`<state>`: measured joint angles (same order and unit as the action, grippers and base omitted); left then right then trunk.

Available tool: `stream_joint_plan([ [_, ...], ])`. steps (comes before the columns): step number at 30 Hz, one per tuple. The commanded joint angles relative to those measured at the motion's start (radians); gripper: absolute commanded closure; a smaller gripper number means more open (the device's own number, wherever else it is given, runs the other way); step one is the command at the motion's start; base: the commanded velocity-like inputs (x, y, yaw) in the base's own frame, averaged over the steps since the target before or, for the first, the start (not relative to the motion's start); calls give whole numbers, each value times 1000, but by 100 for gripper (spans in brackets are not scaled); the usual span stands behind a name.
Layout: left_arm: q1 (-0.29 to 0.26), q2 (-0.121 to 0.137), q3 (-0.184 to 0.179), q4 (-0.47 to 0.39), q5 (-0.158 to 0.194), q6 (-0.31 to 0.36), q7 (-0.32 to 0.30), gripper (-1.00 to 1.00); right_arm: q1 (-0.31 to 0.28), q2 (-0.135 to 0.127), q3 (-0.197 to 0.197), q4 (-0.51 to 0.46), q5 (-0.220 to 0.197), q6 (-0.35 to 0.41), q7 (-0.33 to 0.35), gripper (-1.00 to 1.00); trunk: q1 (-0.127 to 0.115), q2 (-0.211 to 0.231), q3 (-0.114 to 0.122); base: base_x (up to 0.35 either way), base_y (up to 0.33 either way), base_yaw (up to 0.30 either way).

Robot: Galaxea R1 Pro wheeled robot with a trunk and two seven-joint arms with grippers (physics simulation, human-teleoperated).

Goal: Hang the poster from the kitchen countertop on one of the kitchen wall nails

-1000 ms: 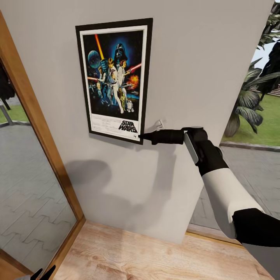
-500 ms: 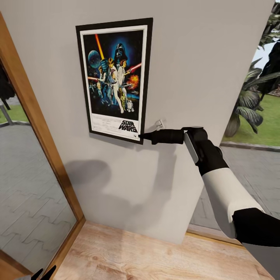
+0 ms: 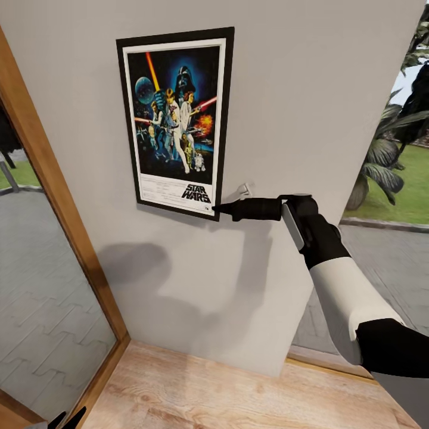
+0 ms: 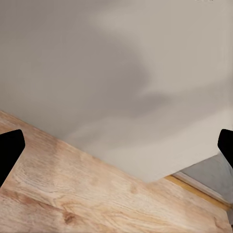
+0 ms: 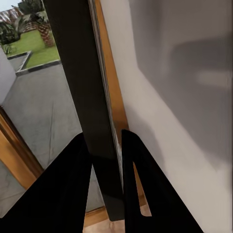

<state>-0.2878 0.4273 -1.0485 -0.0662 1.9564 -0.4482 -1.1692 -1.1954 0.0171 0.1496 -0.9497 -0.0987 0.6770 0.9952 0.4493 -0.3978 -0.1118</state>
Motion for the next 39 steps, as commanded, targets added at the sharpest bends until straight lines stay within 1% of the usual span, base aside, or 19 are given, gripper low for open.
stream_joint_plan([
  [1, -1, 1, -8, -1, 9, -4, -1, -100, -1, 0, 1, 0, -10, 10, -3, 100, 1, -2, -2, 59, 0, 0],
  [25, -1, 1, -8, -1, 9, -4, -1, -100, -1, 0, 1, 0, -10, 10, -1, 100, 1, -2, -2, 6, 0, 0],
  [39, -1, 1, -8, -1, 9, -4, -1, -100, -1, 0, 1, 0, -10, 9, -1, 100, 1, -2, -2, 39, 0, 0],
])
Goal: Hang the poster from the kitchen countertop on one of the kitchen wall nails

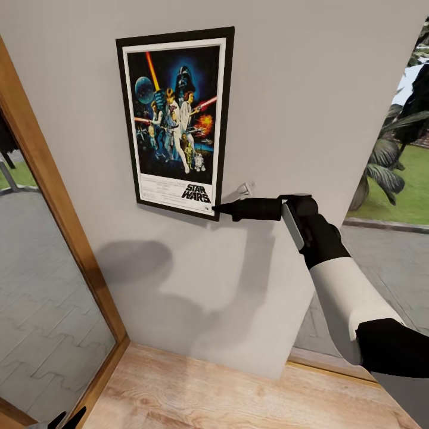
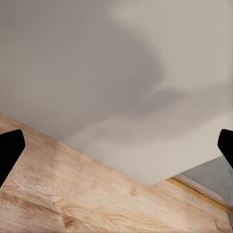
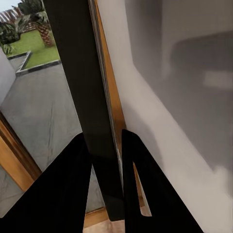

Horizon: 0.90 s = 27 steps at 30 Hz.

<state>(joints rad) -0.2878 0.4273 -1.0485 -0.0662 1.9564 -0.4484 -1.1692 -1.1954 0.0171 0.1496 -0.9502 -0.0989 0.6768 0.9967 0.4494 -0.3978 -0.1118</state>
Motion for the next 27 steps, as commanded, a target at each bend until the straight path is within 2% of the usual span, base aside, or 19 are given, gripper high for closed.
stream_joint_plan([
  [1, -1, 1, -8, -1, 9, -4, -1, -100, -1, 0, 1, 0, -10, 9, -3, 100, 1, -2, -2, 6, 0, 0],
  [27, 1, -2, -3, 0, 7, -4, -7, -100, -1, 0, 1, -5, -23, 8, 9, 100, 1, -2, -2, 19, 0, 0],
])
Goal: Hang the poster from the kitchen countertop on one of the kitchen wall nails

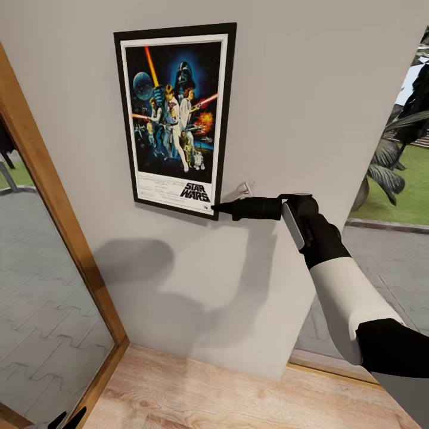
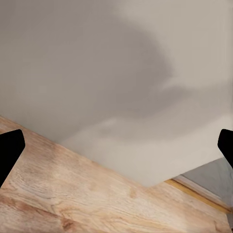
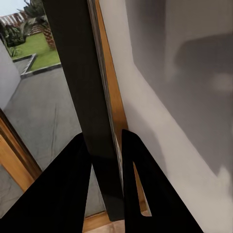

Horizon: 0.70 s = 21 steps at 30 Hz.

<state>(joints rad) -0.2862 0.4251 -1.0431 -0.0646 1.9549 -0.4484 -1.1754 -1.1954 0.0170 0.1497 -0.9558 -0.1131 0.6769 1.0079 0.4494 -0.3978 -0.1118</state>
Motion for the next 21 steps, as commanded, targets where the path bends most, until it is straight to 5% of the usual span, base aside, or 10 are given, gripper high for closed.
stream_joint_plan([
  [1, -1, 1, -8, -1, 9, -4, -1, -100, -1, 0, 1, 0, -8, 8, -2, 100, 1, -2, -2, 0, 0, 0],
  [21, -1, 6, -13, -1, 9, -4, -1, -100, -1, 0, 1, 0, -11, 8, -3, 100, 1, -2, -2, 0, 0, 0],
])
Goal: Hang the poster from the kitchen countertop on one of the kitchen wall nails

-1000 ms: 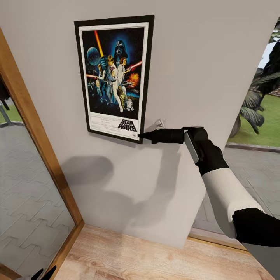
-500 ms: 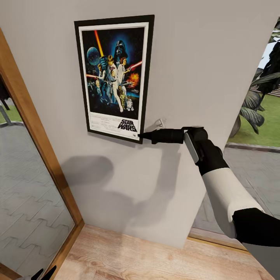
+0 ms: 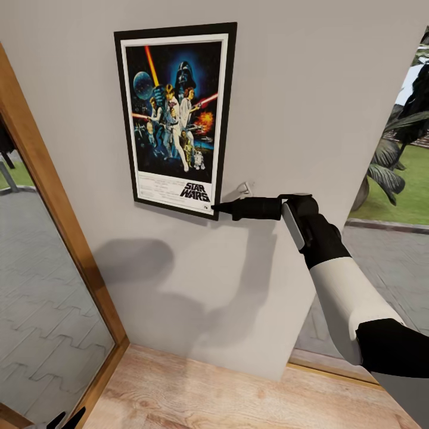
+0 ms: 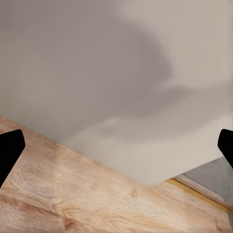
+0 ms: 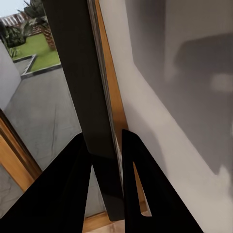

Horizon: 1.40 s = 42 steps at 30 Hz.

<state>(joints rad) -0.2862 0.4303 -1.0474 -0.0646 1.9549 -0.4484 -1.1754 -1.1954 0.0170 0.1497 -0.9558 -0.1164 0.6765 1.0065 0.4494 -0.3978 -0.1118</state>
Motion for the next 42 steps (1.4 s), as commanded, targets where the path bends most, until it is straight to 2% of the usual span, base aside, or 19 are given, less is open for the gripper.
stream_joint_plan([
  [1, -1, 1, -9, -1, 9, -4, -1, -100, -1, 0, 1, 0, -8, 8, -2, 100, 1, -2, -2, 5, 0, 0],
  [42, -1, 1, -8, -1, 9, -4, -1, -100, -1, 0, 1, 0, -8, 9, -2, 100, 1, -2, -2, 12, 0, 0],
])
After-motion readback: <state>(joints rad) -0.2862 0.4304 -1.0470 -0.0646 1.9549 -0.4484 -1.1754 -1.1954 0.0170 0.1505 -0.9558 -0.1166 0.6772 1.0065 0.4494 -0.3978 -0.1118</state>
